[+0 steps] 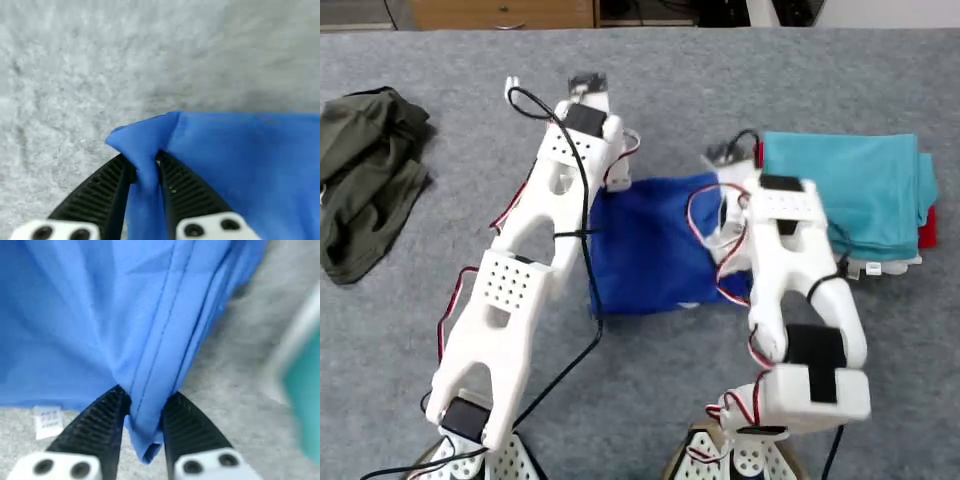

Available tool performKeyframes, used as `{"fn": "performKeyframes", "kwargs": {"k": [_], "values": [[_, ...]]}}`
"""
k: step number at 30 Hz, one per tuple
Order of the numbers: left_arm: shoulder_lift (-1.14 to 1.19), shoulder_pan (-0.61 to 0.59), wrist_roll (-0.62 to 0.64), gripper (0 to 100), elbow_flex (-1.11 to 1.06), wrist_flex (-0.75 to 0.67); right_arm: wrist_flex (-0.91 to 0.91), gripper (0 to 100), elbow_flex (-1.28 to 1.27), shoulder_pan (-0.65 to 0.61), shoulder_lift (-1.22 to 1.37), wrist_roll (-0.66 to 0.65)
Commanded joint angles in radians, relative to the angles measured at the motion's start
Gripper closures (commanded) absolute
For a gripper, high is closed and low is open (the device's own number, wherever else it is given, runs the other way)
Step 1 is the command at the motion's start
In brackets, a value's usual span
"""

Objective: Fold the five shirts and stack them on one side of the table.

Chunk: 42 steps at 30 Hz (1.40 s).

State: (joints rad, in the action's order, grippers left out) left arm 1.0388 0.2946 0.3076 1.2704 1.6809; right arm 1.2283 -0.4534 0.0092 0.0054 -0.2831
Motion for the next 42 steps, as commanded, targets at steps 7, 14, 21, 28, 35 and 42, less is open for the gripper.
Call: {"fn": "performKeyframes", "kwargs": {"k": [7,14,21,28,35,42], "values": [[-0.062,0.087,-0.002,98,0.404,0.051,0.189,99.6,0.36,0.005,-0.205,-0.04],[-0.179,0.089,0.077,98,0.4,0.005,0.308,99.6,0.616,0.031,-0.206,-0.04],[-0.303,0.091,0.098,98,0.391,-0.149,0.376,99.6,0.829,0.044,-0.202,-0.054],[-0.288,0.16,0.097,98,0.172,-0.433,0.344,99.6,0.849,0.203,-0.197,-0.094],[-0.278,0.272,0.094,98,0.012,-0.674,0.241,99.6,0.797,0.389,-0.197,-0.164],[-0.277,0.31,0.097,98,-0.117,-0.878,0.094,99.6,0.653,0.504,-0.197,-0.18]]}}
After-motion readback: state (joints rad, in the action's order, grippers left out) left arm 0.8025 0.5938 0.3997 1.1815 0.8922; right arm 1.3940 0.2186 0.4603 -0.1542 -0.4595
